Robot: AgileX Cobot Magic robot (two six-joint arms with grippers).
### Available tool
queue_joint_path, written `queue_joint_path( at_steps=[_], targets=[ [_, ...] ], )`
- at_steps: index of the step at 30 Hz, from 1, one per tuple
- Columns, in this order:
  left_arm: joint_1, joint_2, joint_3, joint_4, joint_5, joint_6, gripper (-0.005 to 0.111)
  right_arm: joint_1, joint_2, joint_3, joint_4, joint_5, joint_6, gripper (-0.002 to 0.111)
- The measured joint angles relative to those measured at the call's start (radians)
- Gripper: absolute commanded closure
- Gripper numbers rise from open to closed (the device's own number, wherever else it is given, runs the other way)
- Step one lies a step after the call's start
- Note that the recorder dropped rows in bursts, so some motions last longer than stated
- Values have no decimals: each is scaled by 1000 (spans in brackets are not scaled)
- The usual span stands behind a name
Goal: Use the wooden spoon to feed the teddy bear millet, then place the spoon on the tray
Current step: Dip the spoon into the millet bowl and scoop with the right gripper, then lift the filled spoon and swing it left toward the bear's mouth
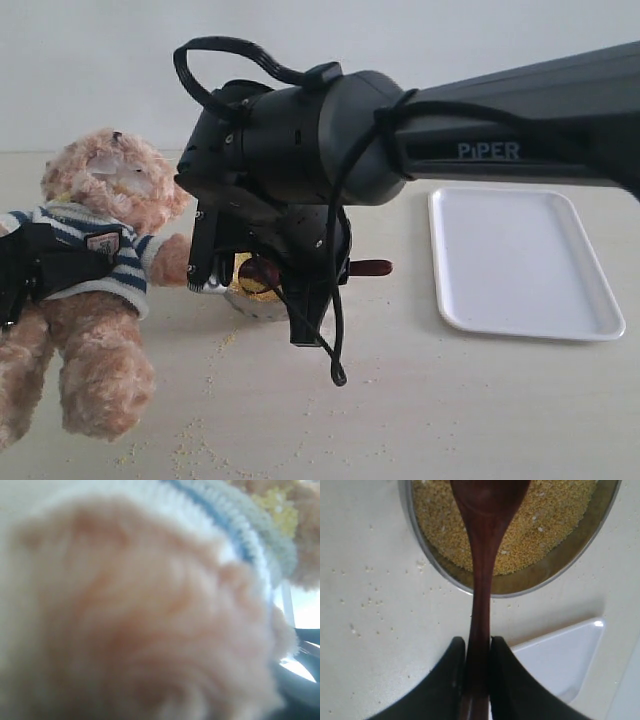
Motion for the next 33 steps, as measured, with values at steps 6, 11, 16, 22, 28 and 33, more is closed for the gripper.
queue_joint_path(
  at_steps=[6,11,16,22,28,33],
  targets=[
    [0,0,0,0,0,8,102,-4,-2,0,13,12,-3,108],
    [0,0,0,0,0,26,102,-86,-77,0,131,23,-44,108],
    [0,0,0,0,0,26,102,-138,-149,0,235,23,-90,108],
    [0,0,0,0,0,26,102,-138,-192,0,267,16,-106,108],
    [0,0,0,0,0,26,102,-138,-199,-17,315,12,-114,108],
    [0,0,0,0,0,26,102,-138,-199,-91,401,-2,-124,108]
  ],
)
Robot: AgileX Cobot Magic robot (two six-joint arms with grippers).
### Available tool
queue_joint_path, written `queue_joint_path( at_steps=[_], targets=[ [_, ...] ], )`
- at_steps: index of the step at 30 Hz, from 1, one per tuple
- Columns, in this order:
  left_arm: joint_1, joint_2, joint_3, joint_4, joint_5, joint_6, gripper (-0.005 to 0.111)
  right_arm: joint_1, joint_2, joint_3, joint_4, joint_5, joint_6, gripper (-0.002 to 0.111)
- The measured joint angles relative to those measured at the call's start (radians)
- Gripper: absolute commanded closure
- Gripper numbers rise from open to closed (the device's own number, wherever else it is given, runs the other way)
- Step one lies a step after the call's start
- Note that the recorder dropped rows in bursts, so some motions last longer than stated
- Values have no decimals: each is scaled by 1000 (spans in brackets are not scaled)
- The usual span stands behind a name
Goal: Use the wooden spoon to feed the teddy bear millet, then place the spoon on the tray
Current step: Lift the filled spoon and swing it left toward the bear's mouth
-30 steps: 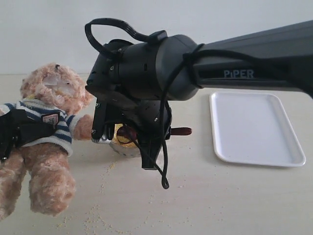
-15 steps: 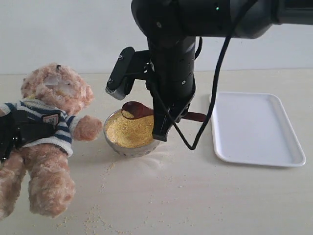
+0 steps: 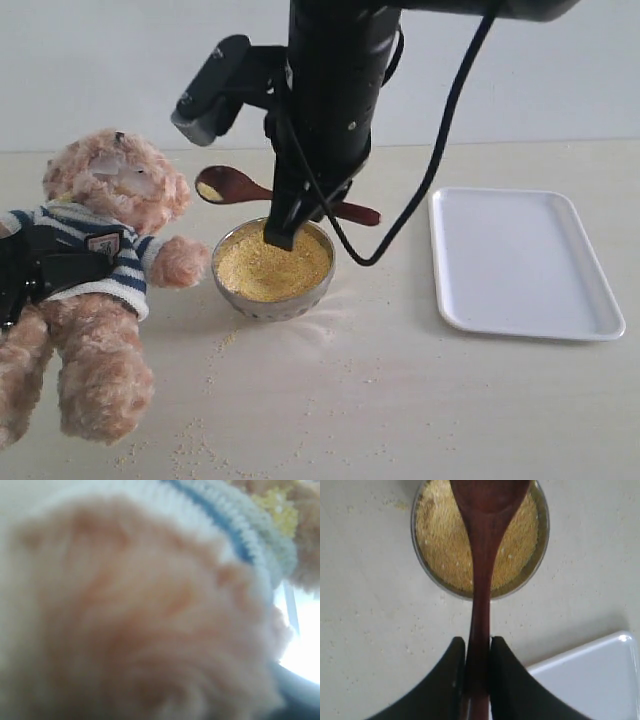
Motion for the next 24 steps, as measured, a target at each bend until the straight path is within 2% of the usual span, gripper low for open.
queue_joint_path(
  at_steps=[11,19,24],
  targets=[
    [0,0,0,0,5,0,102,0,0,-120,164,-77,-23,108],
    [0,0,0,0,18,0,102,2,37,-125,176,-125,-38,108],
    [0,0,0,0,18,-7,102,44,41,-125,152,-184,-56,108]
  ],
)
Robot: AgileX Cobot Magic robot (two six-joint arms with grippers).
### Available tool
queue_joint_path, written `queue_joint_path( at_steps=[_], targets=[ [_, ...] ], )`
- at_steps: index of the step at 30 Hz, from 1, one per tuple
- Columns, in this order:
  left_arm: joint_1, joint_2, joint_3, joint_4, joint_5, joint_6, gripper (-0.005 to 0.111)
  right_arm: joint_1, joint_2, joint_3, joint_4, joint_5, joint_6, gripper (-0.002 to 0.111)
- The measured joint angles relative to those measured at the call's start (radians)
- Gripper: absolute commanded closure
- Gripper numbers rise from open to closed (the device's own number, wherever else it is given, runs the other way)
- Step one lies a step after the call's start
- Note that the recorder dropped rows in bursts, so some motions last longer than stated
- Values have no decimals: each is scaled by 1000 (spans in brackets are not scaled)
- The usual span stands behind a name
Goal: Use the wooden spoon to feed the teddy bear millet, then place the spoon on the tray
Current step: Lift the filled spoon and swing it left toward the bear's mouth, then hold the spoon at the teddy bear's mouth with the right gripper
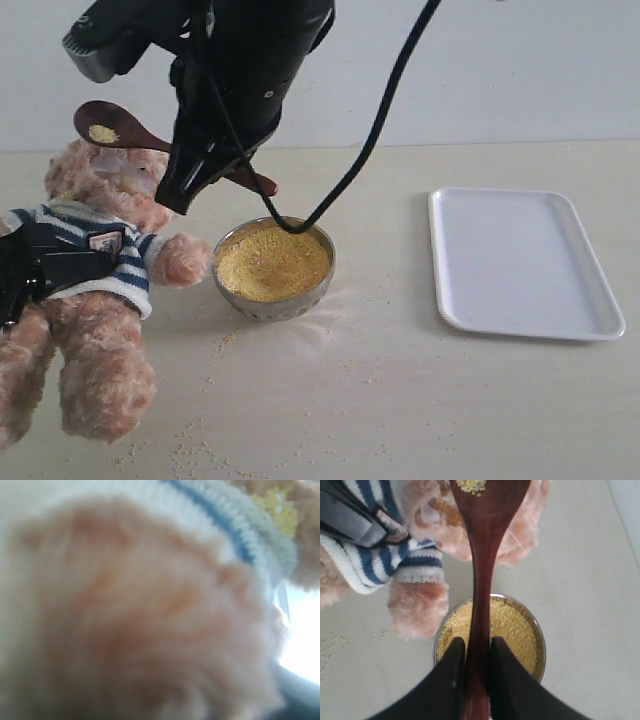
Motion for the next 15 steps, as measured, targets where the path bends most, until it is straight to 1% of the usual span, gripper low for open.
queue_joint_path(
  at_steps=[5,11,15],
  targets=[
    [0,0,0,0,24,-4,102,42,14,-2,-86,-40,7,108],
    [0,0,0,0,50,-4,102,49,63,-2,-244,-1,42,108],
    [0,0,0,0,51,-7,102,73,71,-2,-345,4,50,108]
  ],
)
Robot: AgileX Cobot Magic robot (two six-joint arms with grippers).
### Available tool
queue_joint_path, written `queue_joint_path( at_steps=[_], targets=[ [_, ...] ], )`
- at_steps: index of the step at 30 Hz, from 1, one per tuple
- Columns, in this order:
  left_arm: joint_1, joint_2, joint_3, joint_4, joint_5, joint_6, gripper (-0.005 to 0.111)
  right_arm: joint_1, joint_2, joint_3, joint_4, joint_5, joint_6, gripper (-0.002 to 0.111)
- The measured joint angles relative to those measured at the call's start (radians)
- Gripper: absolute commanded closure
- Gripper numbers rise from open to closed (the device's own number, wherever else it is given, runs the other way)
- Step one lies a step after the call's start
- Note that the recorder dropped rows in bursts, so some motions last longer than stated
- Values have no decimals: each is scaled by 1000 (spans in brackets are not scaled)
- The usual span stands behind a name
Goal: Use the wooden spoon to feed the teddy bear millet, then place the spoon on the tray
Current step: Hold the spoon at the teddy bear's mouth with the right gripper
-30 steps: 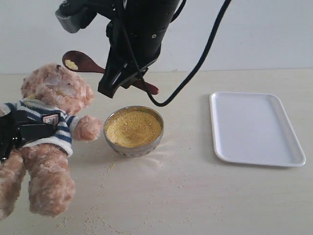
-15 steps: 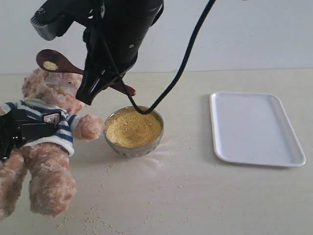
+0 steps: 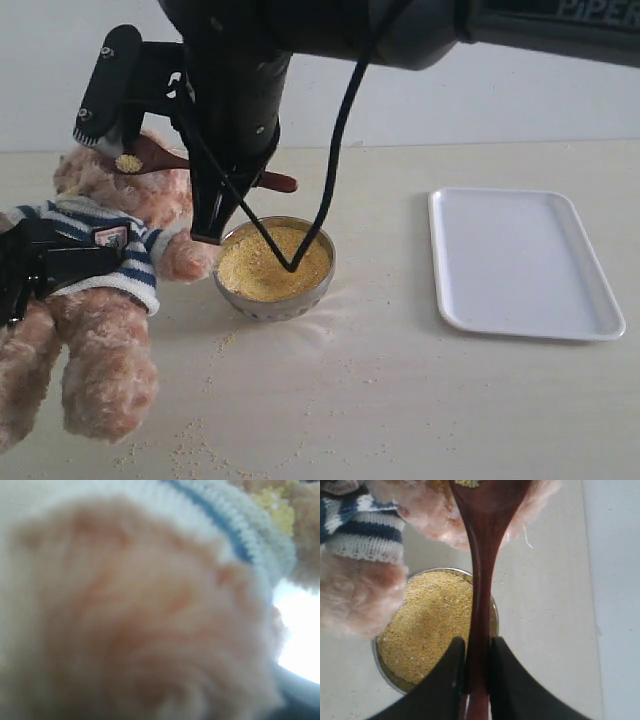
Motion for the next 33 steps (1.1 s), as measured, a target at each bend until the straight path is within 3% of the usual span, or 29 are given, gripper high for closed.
queue_joint_path(
  at_steps=[13,33],
  targets=[
    [0,0,0,0,2,-2,102,120,56,0,-392,20,151,108],
    [0,0,0,0,0,-2,102,134,56,0,-441,92,276,108]
  ],
)
